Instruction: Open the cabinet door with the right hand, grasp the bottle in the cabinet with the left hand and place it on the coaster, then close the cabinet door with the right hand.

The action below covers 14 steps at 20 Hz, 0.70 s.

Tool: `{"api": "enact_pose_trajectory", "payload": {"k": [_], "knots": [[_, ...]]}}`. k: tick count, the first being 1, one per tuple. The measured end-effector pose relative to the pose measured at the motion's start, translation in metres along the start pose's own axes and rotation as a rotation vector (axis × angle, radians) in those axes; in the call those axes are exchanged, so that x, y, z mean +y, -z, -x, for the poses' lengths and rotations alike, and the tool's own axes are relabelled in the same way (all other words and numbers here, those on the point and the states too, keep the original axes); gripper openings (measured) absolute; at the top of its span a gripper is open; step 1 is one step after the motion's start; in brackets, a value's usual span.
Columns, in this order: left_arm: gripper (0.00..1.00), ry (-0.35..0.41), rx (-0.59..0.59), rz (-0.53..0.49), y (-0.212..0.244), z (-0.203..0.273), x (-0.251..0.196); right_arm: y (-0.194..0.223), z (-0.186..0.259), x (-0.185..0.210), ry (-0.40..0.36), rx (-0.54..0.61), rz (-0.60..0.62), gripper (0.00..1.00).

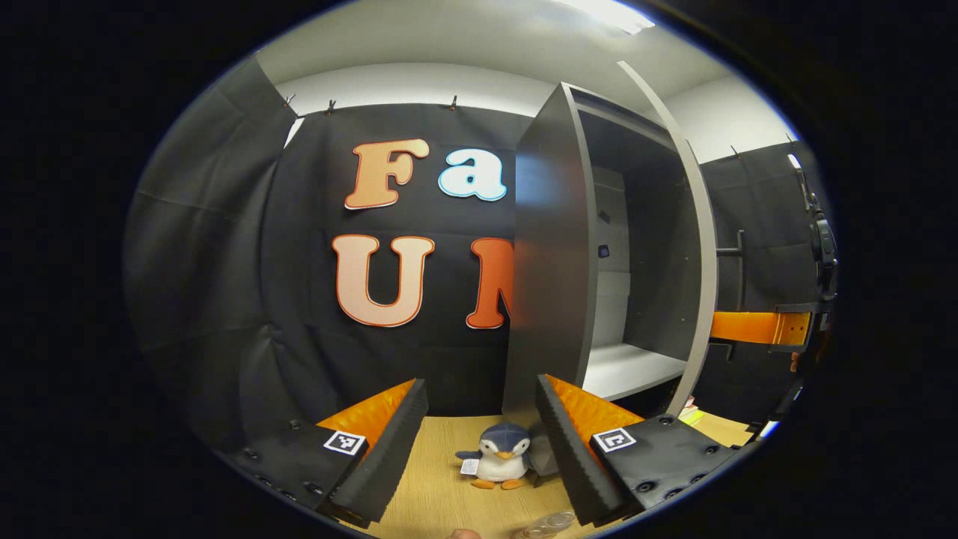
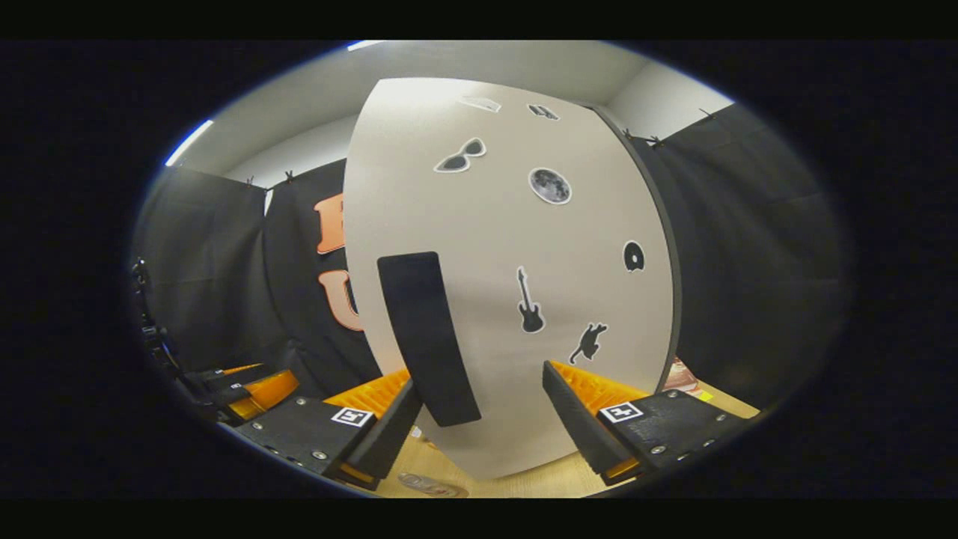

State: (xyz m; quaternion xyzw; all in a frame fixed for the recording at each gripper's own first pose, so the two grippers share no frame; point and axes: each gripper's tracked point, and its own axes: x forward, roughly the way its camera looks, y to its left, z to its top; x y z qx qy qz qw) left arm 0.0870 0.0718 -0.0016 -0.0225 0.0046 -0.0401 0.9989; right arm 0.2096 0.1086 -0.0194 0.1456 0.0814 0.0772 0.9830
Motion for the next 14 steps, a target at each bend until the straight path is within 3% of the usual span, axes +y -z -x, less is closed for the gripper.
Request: {"api": "enact_pose_trajectory", "payload": {"k": [14], "knots": [[0.94, -0.001, 0.039, 0.001, 0.015, -0.017, 0.015, 0.002, -0.032, 0.012, -0.001, -0.005, -0.031, 0.95]]}}
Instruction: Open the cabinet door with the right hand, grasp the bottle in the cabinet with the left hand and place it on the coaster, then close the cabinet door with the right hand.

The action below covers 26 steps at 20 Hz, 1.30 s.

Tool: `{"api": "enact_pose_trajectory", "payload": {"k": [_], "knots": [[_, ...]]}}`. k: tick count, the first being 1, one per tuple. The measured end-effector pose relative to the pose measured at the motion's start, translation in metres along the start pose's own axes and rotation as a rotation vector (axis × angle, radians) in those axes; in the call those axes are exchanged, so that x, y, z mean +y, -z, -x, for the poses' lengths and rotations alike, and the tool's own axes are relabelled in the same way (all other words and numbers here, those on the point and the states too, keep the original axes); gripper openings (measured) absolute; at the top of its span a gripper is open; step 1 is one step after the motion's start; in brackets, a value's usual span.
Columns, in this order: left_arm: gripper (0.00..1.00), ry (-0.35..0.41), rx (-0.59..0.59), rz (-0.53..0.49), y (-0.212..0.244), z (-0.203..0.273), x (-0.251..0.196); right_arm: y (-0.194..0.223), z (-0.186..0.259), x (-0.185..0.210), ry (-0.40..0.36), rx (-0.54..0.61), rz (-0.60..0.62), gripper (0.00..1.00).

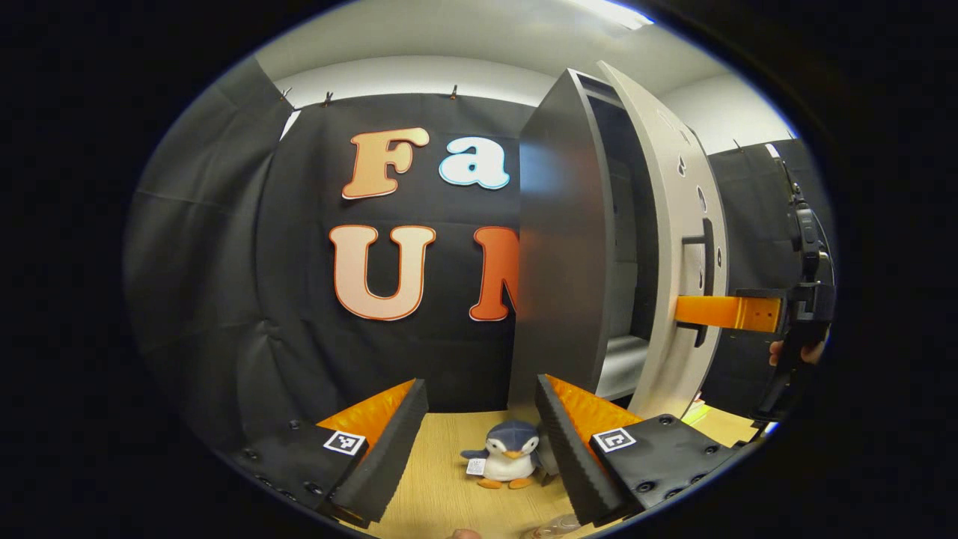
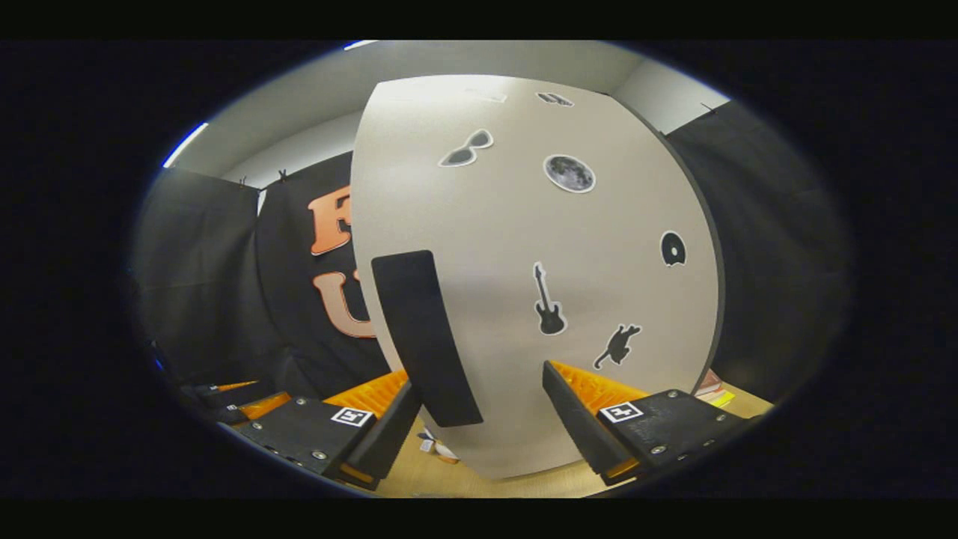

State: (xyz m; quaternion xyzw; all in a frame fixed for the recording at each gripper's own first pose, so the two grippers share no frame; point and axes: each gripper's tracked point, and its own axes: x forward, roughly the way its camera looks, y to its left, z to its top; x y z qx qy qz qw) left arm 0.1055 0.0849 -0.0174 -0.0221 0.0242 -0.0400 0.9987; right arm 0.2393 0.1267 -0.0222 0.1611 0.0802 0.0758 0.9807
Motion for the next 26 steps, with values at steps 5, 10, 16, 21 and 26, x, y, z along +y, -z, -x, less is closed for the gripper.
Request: {"api": "enact_pose_trajectory", "payload": {"k": [5, 10, 16, 21, 26], "knots": [[0.94, -0.014, 0.011, 0.001, 0.005, 0.001, 0.010, 0.001, -0.013, 0.003, 0.003, -0.004, -0.036, 0.95], [0.94, -0.030, 0.019, 0.004, 0.007, 0.003, 0.020, 0.001, -0.021, 0.005, 0.014, 0.000, -0.038, 0.95], [0.94, -0.043, 0.020, 0.006, 0.008, 0.006, 0.031, 0.002, -0.029, -0.006, 0.058, 0.006, 0.035, 0.96], [0.95, -0.036, 0.027, 0.015, 0.011, 0.007, 0.032, 0.002, -0.031, -0.005, 0.058, 0.010, 0.023, 0.95], [0.95, -0.032, 0.031, -0.004, 0.012, 0.012, 0.030, 0.007, -0.022, -0.003, 0.055, 0.026, -0.003, 0.95]]}}
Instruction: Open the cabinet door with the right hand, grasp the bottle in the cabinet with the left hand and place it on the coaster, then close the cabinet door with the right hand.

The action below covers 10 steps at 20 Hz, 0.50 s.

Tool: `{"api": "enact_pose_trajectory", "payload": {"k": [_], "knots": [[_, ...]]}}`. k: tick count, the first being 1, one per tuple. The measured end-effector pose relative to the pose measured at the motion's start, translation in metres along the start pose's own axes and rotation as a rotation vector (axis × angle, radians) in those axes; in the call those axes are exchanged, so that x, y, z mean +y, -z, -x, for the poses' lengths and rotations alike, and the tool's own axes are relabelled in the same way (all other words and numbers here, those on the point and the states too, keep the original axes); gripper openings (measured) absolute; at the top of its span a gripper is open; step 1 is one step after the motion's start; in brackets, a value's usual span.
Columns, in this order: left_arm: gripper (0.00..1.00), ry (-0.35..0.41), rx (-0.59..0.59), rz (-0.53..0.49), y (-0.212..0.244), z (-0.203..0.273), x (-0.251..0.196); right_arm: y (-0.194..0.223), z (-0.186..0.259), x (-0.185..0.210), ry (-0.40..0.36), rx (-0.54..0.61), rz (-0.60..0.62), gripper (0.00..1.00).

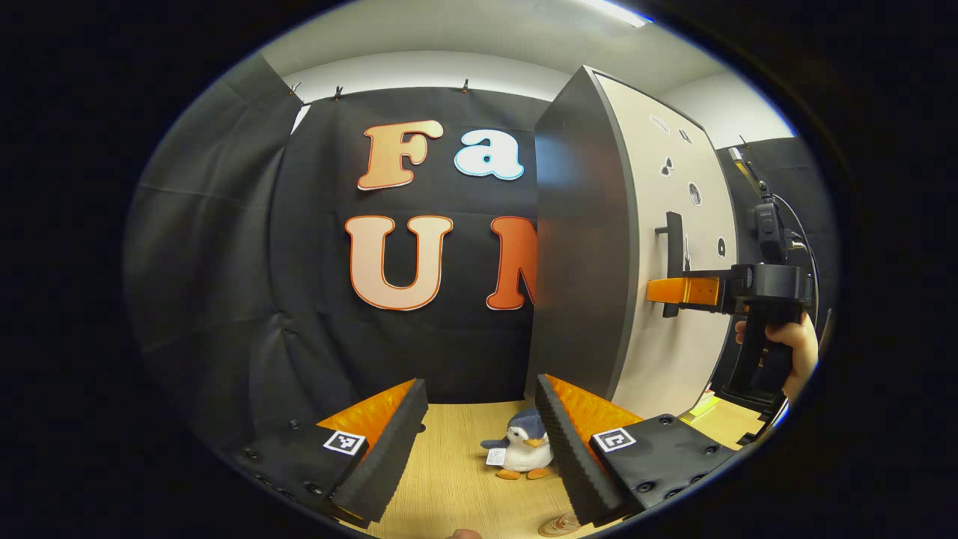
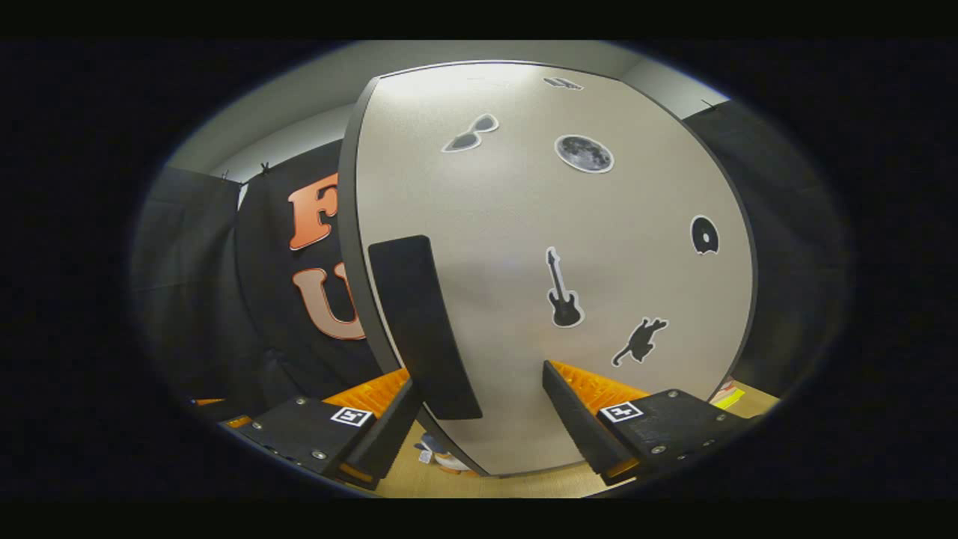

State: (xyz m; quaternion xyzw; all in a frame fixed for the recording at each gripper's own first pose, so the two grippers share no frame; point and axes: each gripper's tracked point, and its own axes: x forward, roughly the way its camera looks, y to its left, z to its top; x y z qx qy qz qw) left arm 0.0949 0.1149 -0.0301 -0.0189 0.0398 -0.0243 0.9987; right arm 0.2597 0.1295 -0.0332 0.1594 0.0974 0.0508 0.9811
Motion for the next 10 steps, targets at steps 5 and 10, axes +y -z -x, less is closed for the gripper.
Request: {"api": "enact_pose_trajectory", "payload": {"k": [5, 10], "knots": [[0.94, -0.001, 0.019, 0.010, 0.005, 0.004, -0.008, 0.001, 0.032, -0.009, 0.013, 0.003, 0.068, 0.95], [0.95, -0.058, 0.015, -0.008, 0.002, 0.012, -0.016, -0.002, 0.078, -0.040, 0.048, 0.010, 0.198, 0.95]]}}
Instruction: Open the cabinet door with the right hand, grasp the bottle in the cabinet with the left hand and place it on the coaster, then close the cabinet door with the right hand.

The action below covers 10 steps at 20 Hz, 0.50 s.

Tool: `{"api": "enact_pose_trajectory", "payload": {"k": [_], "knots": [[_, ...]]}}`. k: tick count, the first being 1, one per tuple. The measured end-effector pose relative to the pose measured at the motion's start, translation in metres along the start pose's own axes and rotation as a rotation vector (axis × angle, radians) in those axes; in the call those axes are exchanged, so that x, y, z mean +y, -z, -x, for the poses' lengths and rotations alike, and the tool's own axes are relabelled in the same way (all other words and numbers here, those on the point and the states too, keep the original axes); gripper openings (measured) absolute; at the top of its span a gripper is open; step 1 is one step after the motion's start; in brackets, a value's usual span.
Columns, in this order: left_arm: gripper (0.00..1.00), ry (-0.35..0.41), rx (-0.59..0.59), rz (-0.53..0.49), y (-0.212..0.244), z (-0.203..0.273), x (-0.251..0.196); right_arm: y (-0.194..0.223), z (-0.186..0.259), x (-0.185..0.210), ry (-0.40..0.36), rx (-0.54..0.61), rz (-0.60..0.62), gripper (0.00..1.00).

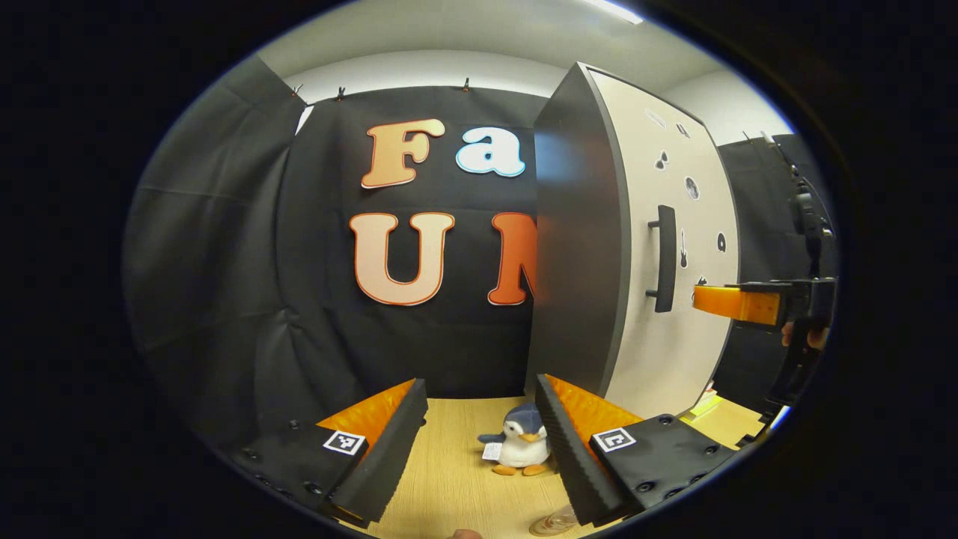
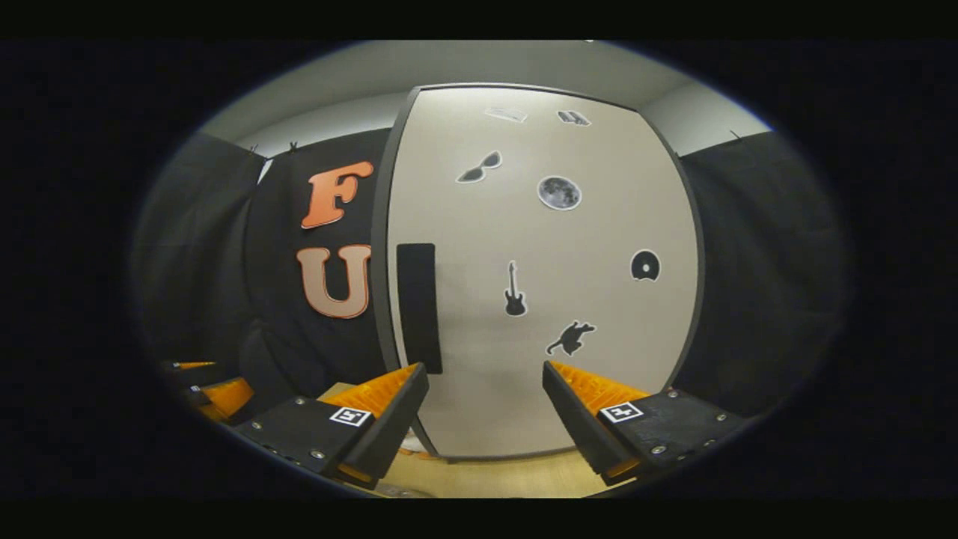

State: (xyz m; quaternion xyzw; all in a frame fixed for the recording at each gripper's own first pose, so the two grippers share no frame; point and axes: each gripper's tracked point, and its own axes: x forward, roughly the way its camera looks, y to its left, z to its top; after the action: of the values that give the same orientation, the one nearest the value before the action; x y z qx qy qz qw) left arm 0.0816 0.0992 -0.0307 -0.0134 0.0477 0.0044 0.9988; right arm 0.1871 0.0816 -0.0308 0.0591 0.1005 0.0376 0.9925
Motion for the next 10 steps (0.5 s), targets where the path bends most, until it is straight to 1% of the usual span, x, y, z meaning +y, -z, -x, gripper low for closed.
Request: {"api": "enact_pose_trajectory", "payload": {"k": [3, 6, 10], "knots": [[0.95, -0.036, -0.002, -0.008, -0.001, 0.007, -0.008, 0.001, 0.027, -0.016, -0.005, -0.005, 0.044, 0.95], [0.94, -0.085, -0.013, -0.009, -0.005, 0.022, -0.014, 0.006, 0.053, -0.029, -0.030, -0.003, 0.082, 0.96], [0.94, -0.157, -0.019, -0.009, -0.005, 0.050, -0.021, 0.016, 0.087, -0.040, -0.087, 0.000, 0.101, 0.96]]}}
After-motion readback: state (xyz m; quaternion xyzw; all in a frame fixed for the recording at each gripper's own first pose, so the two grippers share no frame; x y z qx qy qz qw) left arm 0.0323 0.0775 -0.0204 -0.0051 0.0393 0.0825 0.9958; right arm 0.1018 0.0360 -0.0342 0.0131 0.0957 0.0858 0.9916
